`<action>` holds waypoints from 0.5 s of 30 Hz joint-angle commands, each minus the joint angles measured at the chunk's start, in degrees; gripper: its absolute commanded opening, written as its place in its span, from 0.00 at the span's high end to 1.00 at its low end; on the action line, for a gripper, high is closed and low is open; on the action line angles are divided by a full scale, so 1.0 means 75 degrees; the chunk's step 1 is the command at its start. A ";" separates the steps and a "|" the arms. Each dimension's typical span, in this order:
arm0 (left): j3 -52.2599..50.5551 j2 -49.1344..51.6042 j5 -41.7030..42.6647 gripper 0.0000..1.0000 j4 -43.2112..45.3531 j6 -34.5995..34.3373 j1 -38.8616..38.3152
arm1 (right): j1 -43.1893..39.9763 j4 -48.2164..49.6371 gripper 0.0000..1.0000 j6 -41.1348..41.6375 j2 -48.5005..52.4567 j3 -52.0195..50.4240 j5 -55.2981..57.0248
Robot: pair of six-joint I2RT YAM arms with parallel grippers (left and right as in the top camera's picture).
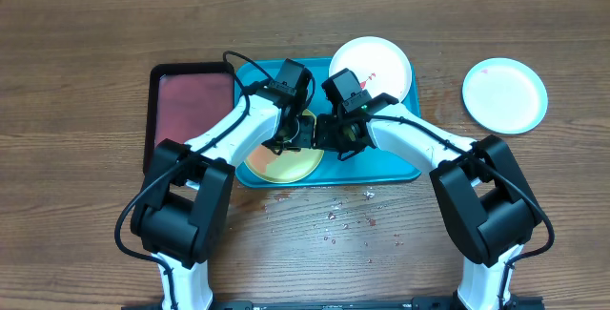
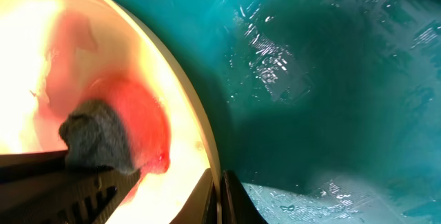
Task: Clean dirty plates on tray and stack at the side
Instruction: 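Scrub the yellow plate with the sponge while right gripper holds rim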
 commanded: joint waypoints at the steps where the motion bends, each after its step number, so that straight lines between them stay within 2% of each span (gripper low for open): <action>1: -0.0239 0.0216 -0.0119 0.96 -0.0472 0.0204 0.0271 | 0.0029 0.0111 0.96 0.0137 0.0041 0.0020 -0.0026; 9: -0.0236 0.0213 -0.0699 0.96 -0.0592 0.0254 0.0833 | 0.0029 0.0111 0.96 0.0137 0.0041 0.0020 -0.0023; 15: -0.0233 0.0213 -0.0828 0.96 -0.0172 0.0251 0.1005 | 0.0029 0.0111 0.96 0.0137 0.0041 0.0020 -0.0023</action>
